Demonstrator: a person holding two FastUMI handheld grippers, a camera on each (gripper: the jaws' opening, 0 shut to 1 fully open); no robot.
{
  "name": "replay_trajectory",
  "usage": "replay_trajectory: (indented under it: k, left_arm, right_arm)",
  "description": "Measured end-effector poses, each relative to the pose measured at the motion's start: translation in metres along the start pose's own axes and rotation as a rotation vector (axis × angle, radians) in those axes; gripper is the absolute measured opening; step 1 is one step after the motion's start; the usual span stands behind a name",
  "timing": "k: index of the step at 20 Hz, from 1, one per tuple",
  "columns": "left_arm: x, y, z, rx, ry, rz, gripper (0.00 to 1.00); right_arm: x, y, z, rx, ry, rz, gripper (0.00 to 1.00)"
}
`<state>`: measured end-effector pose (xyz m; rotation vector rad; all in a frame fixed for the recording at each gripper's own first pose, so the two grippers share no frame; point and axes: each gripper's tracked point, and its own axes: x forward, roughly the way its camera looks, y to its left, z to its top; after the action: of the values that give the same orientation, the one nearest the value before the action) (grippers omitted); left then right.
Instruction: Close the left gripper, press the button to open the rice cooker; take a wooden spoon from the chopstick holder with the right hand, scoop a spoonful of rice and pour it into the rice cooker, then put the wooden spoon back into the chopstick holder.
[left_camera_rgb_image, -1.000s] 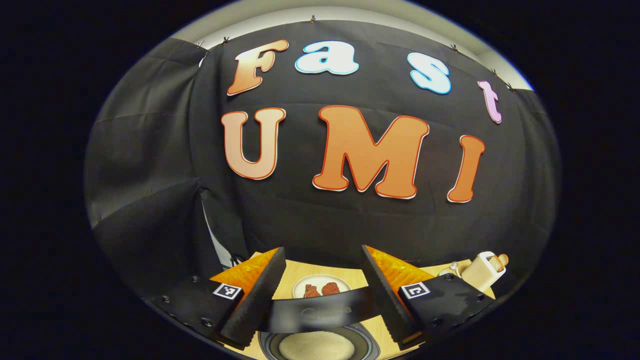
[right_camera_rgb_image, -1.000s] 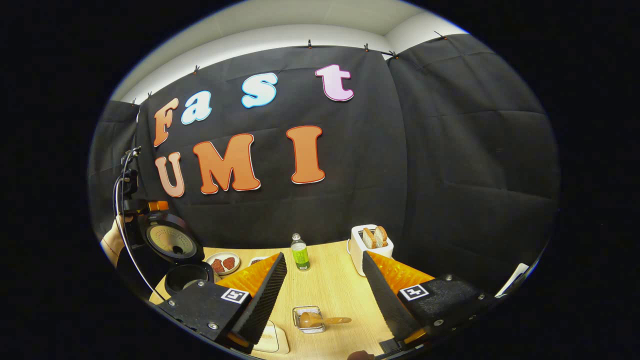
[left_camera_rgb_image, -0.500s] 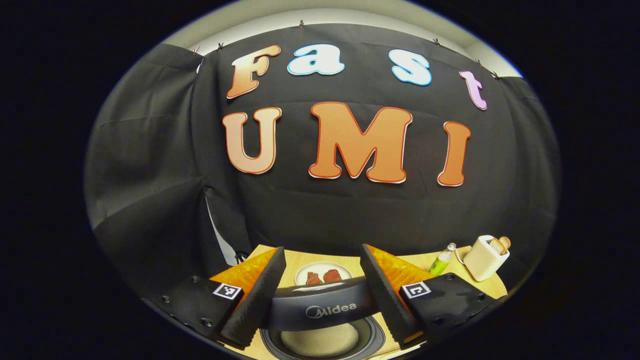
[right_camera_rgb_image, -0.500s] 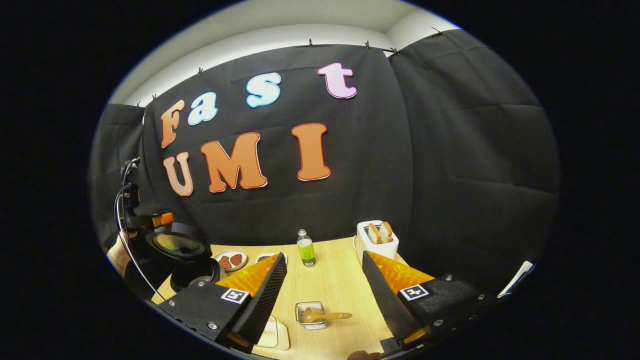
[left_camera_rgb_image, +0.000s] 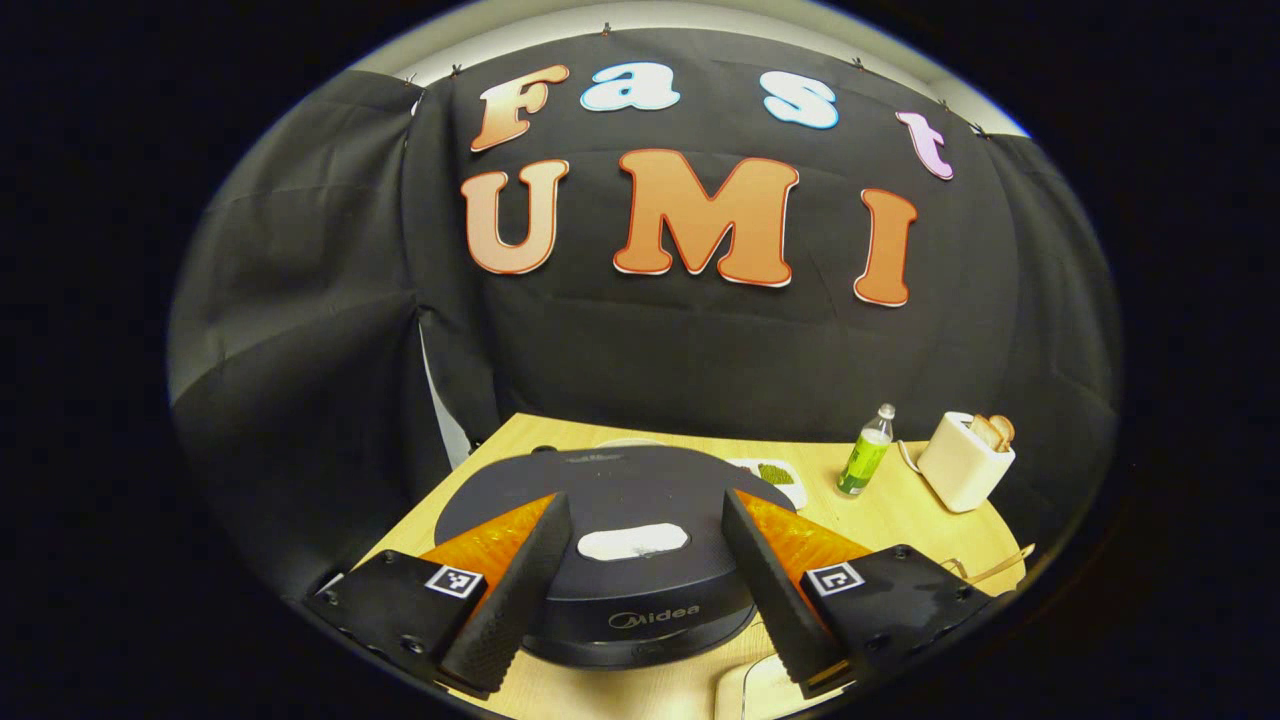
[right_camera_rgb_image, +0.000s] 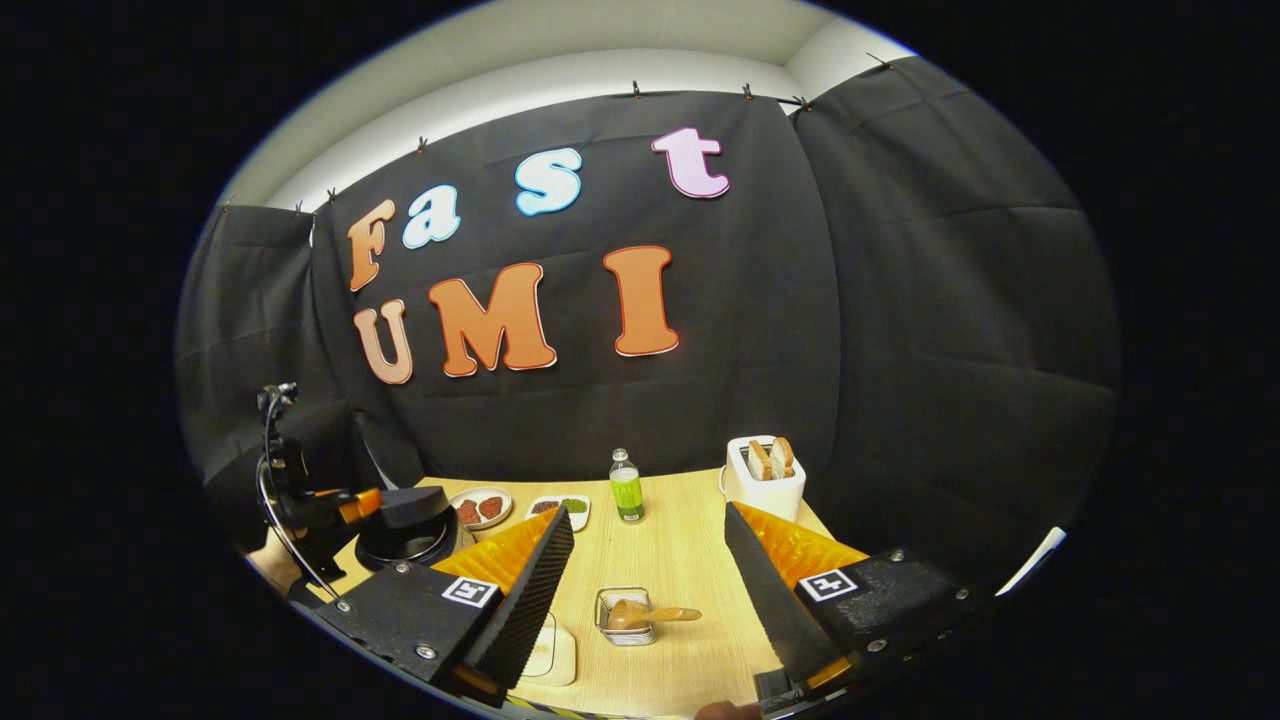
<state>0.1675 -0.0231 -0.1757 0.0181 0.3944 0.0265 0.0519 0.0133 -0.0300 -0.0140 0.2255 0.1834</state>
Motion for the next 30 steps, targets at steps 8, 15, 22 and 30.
replay_trajectory:
  k: [8,15,22,30]
  left_arm:
    - [-0.003,-0.002,-0.037,0.041,-0.013,0.029,1.00]
    - [-0.006,0.001,-0.060,0.074,-0.015,0.048,1.00]
    - [-0.005,0.002,-0.071,0.065,-0.060,0.035,1.00]
    - [-0.015,0.005,-0.067,0.103,-0.006,0.023,0.97]
  right_arm:
    - [0.000,-0.005,-0.016,0.006,0.027,0.011,0.94]
    - [0.004,-0.009,-0.021,0.027,0.036,0.010,0.94]
    - [0.004,-0.015,-0.031,0.034,0.052,-0.014,0.94]
    - [-0.004,-0.016,-0.030,0.046,0.040,-0.036,0.94]
